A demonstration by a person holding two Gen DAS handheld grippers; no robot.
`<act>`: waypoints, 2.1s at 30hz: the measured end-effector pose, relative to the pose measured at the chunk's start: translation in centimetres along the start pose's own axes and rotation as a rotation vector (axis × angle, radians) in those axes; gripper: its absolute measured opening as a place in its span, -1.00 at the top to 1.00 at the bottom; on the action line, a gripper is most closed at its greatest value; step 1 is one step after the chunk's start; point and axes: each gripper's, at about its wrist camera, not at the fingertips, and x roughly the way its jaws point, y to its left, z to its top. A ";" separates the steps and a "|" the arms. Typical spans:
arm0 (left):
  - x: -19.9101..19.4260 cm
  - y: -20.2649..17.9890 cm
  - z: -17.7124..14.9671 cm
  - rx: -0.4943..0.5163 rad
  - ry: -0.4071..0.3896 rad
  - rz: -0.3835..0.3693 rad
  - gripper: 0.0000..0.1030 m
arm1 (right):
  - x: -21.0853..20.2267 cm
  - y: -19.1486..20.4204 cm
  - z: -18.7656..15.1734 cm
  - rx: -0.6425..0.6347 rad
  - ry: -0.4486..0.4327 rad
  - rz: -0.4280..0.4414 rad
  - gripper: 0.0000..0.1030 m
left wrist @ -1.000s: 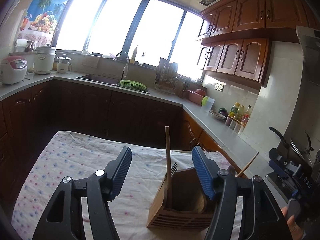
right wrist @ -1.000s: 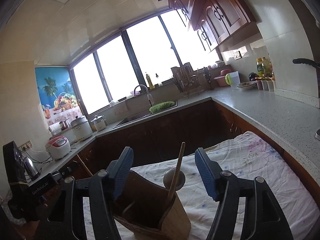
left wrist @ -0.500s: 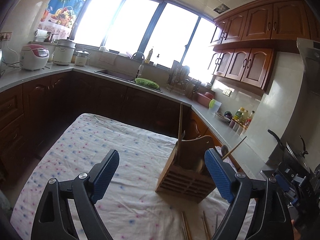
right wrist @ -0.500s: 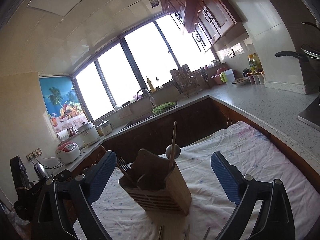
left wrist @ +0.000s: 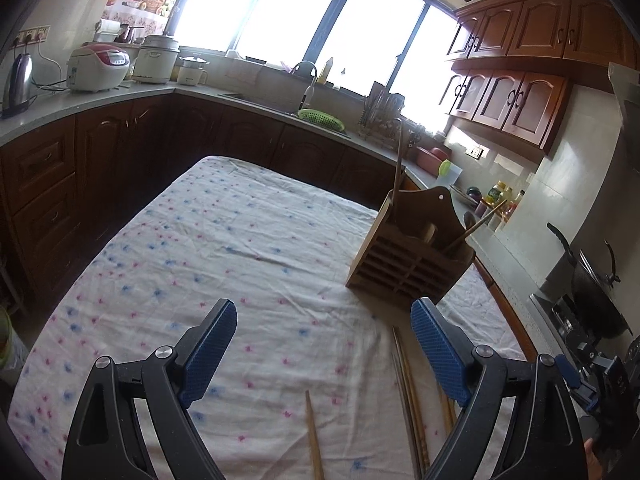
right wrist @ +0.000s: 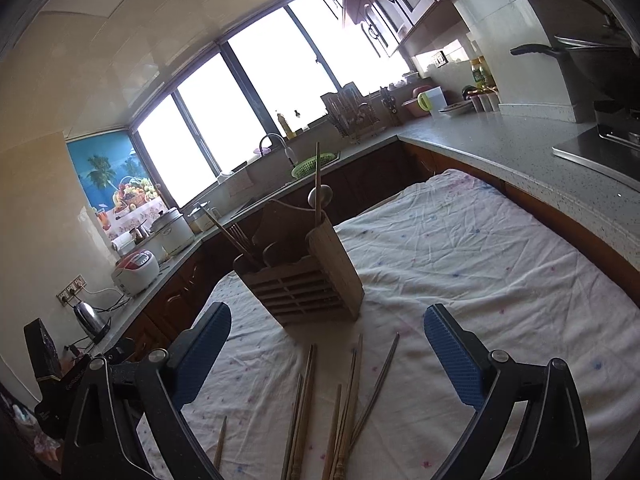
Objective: Organize utensils
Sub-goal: 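Move both open grippers back over the remaining chopsticks, then close the left gripper on a bamboo chopstick while the right grasps another chopstick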
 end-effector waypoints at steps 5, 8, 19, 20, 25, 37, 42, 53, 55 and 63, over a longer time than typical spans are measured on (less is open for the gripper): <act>-0.6 -0.1 -0.9 0.002 0.050 0.019 -0.73 | -1.0 -0.2 -2.1 -0.017 0.027 -0.024 -0.92; -0.7 -0.6 -1.1 0.022 0.070 0.035 -0.73 | -1.1 -0.3 -3.0 -0.028 0.052 -0.036 -0.92; -0.2 -0.9 -2.1 0.062 0.153 0.053 -0.73 | -0.4 -0.3 -4.4 -0.063 0.112 -0.065 -0.87; 0.1 -1.0 -2.2 0.065 0.162 0.055 -0.73 | -0.2 -0.1 -4.5 -0.071 0.118 -0.065 -0.82; 1.3 -1.1 -2.5 0.078 0.202 0.054 -0.70 | 1.0 0.9 -5.1 -0.113 0.168 -0.061 -0.46; 5.1 -2.3 -3.4 0.146 0.333 0.047 -0.06 | 4.8 2.4 -6.4 -0.187 0.294 -0.057 0.26; 6.6 -2.6 -3.5 0.161 0.375 0.053 0.08 | 7.0 2.7 -7.3 -0.220 0.362 -0.065 0.48; 9.4 -3.3 -4.2 0.220 0.426 0.075 0.32 | 10.8 2.7 -8.0 -0.268 0.455 -0.107 0.63; 9.6 -3.8 -4.4 0.253 0.422 0.090 0.36 | 11.5 2.9 -8.2 -0.284 0.471 -0.117 0.66; 9.7 -3.5 -4.5 0.260 0.410 0.097 0.87 | 12.3 3.1 -9.0 -0.326 0.493 -0.149 0.87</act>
